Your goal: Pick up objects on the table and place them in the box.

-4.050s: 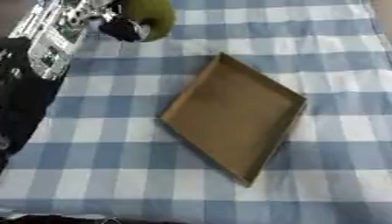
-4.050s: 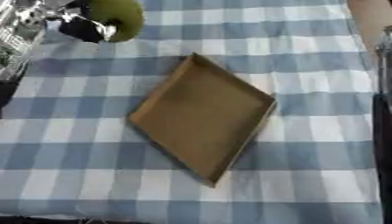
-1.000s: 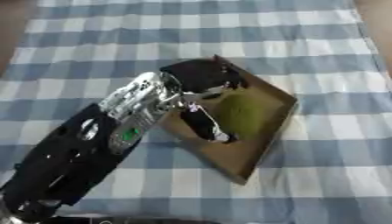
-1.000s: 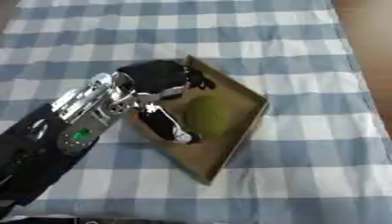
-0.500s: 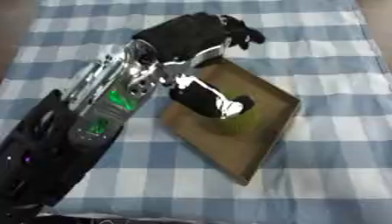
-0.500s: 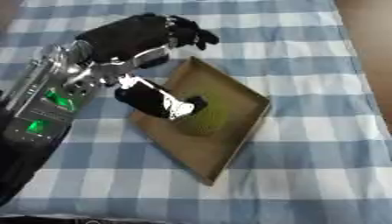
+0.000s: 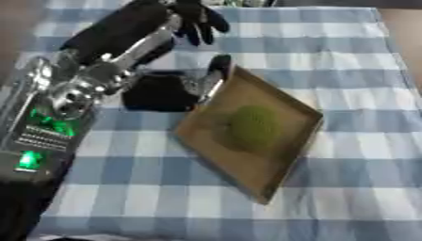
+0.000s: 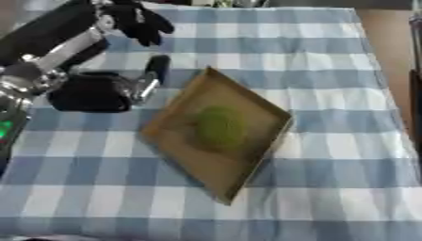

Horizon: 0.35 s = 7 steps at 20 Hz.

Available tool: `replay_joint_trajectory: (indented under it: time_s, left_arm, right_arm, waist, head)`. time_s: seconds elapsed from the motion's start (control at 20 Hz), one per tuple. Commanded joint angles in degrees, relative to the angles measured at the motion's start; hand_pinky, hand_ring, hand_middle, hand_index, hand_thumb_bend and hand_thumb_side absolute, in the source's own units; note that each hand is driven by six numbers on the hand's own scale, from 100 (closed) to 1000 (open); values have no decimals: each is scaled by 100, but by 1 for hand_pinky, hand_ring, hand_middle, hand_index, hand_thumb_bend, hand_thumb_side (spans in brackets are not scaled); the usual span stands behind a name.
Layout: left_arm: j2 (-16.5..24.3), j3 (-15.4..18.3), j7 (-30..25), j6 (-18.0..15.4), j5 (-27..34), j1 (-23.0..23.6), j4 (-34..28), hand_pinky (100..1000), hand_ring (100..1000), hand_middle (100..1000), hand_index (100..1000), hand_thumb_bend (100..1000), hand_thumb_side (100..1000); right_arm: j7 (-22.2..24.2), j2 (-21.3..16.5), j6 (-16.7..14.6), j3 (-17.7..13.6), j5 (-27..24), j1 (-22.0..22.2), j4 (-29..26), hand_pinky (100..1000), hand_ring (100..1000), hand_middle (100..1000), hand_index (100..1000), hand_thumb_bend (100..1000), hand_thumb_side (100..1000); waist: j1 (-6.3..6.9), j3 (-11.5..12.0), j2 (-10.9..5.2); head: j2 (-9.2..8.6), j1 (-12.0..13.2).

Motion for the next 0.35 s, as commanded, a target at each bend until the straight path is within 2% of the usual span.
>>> replay_joint_trajectory:
  time_s: [0.05, 0.2, 0.35]
  left_arm:
    - [204, 510, 284, 96, 288, -17, -129, 722, 666, 627, 828, 100, 647]
    - [277, 964, 564, -139, 567, 94, -130, 725, 673, 631, 830, 100, 653]
    - [323, 1431, 851, -422, 855, 132, -130, 733, 679, 633, 830, 100, 594]
  right_arm:
    - [-61, -79, -48, -108, 63, -107, -91, 884, 867, 635, 829, 100, 355]
    - [-109, -5, -61, -144, 62, -104, -91, 885, 871, 634, 830, 100, 381]
    - [-125, 68, -71, -155, 46, -128, -91, 885, 872, 635, 830, 100, 394]
  waist:
    - [-3, -9, -62]
    - [-31, -28, -10]
    - [-54, -42, 19]
  head:
    - [-112, -105]
    - [-110, -136]
    - [-99, -116]
